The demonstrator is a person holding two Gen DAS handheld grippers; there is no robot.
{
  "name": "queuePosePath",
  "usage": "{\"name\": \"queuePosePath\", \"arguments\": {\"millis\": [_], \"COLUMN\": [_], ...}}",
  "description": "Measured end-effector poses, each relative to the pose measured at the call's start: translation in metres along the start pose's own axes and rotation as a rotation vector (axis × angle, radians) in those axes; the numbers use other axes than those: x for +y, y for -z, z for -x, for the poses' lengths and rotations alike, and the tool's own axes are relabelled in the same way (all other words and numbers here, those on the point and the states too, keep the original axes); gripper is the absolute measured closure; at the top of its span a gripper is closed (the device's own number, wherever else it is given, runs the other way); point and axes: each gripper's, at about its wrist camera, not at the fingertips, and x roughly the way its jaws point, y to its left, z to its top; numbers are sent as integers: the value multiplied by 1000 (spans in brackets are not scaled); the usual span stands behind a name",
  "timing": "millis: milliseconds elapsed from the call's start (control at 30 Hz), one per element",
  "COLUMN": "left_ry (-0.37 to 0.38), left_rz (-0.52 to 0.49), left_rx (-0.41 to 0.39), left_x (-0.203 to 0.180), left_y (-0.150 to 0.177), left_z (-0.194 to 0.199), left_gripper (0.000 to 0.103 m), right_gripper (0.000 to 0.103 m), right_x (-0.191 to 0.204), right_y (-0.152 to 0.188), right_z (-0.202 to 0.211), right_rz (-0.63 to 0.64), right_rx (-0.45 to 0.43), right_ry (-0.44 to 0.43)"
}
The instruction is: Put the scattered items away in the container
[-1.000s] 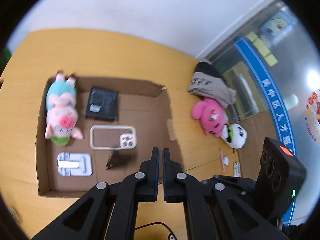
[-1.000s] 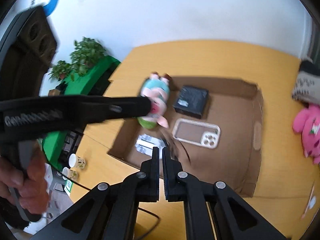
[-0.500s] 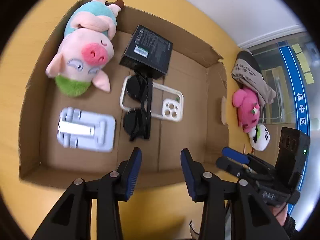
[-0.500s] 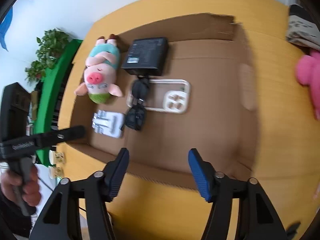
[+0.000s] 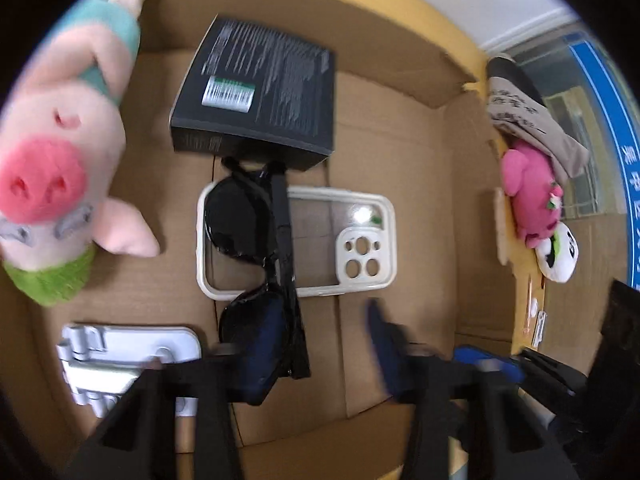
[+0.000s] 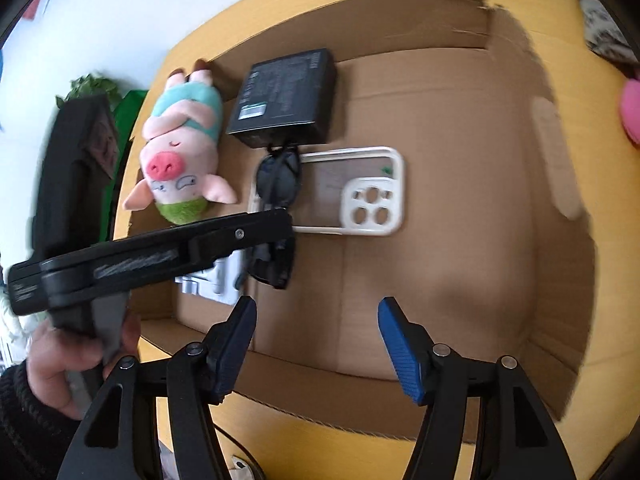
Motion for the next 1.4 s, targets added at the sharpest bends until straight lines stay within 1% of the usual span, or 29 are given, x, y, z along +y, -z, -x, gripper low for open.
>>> {"name": "queuePosePath", "arguments": {"millis": [33, 100, 167, 333, 467, 567, 633, 667, 700, 733, 800, 833, 867, 900, 933, 967, 1000, 1033, 1100, 1233, 1400], "left_ry": [-4, -5, -32, -29, -22, -15, -15, -15, -15, -13, -11, -11, -14, -19, -18, -11, -4, -2, -6, 27, 62], "left_rz": [9, 15, -1, -10, -9, -15, -12, -11, -10, -12, -14, -16, -18, -19, -20, -20, -23, -31, -50, -81, -149], "left_rx": [7, 0, -13, -41, -40, -33, -23, -20, -17, -15, -14, -14, -11, -8, -8, -9, -14, -22, -43, -84, -173], "left_x": [2, 5, 2, -1, -4, -8, -9, -9, -10, -10, -11, -11, -11, -10, -10, -10, -11, -13, -18, -30, -58], "left_y": [1, 4, 8, 21, 33, 41, 44, 45, 46, 46, 47, 46, 47, 47, 47, 47, 48, 48, 47, 45, 39], "left_z": [-3, -4, 0, 16, 20, 18, 15, 14, 13, 12, 11, 10, 10, 8, 8, 8, 9, 10, 15, 30, 60], "left_gripper": [95, 95, 99, 99, 99, 99, 100, 100, 100, 100, 99, 100, 99, 100, 100, 100, 99, 99, 99, 99, 99], "right_gripper": [35, 35, 35, 36, 36, 36, 37, 44, 56, 60, 67, 69, 77, 79, 80, 83, 96, 96, 97, 98, 98], "right_x": [-5, -13, -19, -16, -1, 10, 13, 14, 13, 14, 16, 17, 18, 19, 21, 24, 27, 31, 35, 30, 29], "right_y": [1, 3, 2, -9, -26, -41, -50, -53, -55, -56, -53, -51, -49, -47, -45, -44, -43, -42, -41, -42, -48], "right_z": [5, 13, 21, 27, 22, 5, -14, -25, -38, -51, -69, -76, -82, -86, -87, -86, -83, -80, -69, -44, 6], "right_rz": [-13, -33, -47, -45, -26, -20, -28, -36, -47, -57, -55, -50, -46, -42, -34, -21, -9, -1, 22, -8, -5], "right_rx": [-8, -20, -31, -58, -56, -13, 26, 57, 97, 141, 191, 208, 221, 223, 215, 205, 194, 185, 151, 88, -20], "right_ry": [1, -1, -8, -50, -117, -177, -193, -198, -209, -220, -207, -192, -186, -186, -179, -173, -175, -187, -172, -207, -229]}}
